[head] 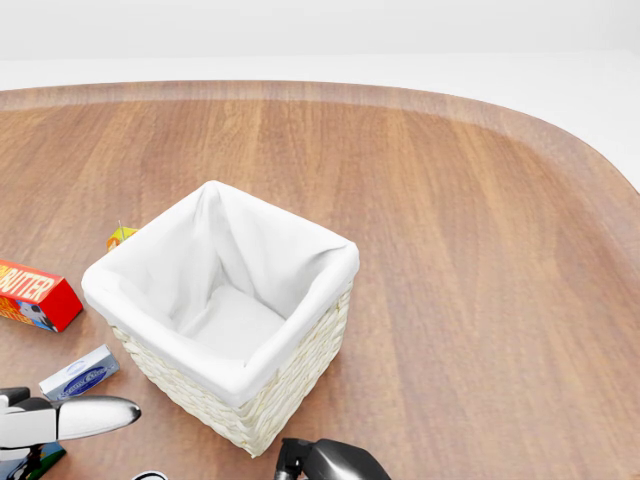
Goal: Pick up the alphabet soup, and put it in the basket.
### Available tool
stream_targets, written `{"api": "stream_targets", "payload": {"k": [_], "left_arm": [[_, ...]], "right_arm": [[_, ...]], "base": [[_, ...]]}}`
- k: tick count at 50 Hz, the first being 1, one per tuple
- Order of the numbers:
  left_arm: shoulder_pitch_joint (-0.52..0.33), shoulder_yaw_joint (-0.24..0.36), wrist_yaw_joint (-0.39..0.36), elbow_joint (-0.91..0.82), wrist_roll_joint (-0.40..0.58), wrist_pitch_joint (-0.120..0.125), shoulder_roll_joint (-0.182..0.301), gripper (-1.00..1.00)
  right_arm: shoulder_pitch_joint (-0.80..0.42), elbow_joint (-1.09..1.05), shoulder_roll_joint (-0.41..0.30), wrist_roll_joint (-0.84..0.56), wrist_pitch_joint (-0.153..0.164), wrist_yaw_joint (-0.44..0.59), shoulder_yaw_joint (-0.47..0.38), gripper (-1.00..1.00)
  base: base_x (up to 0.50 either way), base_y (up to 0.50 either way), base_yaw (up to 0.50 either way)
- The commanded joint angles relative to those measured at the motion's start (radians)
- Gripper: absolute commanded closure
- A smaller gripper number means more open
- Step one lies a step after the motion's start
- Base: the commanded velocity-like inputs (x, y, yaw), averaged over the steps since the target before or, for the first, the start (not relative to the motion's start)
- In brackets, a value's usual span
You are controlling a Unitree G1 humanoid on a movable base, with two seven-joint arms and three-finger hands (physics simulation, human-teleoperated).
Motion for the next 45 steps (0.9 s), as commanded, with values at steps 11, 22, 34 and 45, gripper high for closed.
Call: {"api": "stream_targets", "payload": {"k": [11, 22, 34, 45], "left_arm": [[0.000, 0.001, -0.001, 0.006, -0.001, 0.000, 0.001, -1.00], [0.001, -0.001, 0.000, 0.003, 0.001, 0.000, 0.000, -1.00], [0.004, 0.001, -0.002, -0.008, 0.000, 0.000, -0.002, -1.00], [0.008, 0.001, -0.004, -0.009, 0.000, 0.000, -0.003, -1.00]], "right_arm": [[0.020, -0.089, -0.004, 0.012, -0.009, -0.026, -0.011, 1.00], [0.033, -0.156, -0.011, 0.052, 0.017, -0.050, -0.025, 1.00], [0.064, -0.250, -0.029, 0.108, 0.093, -0.082, -0.049, 1.00], [0.105, -0.381, -0.043, 0.173, 0.100, -0.053, -0.064, 1.00]], "base": [[0.00, 0.00, 0.00], [0.00, 0.00, 0.00], [0.00, 0.00, 0.00], [0.00, 0.00, 0.00]]}}
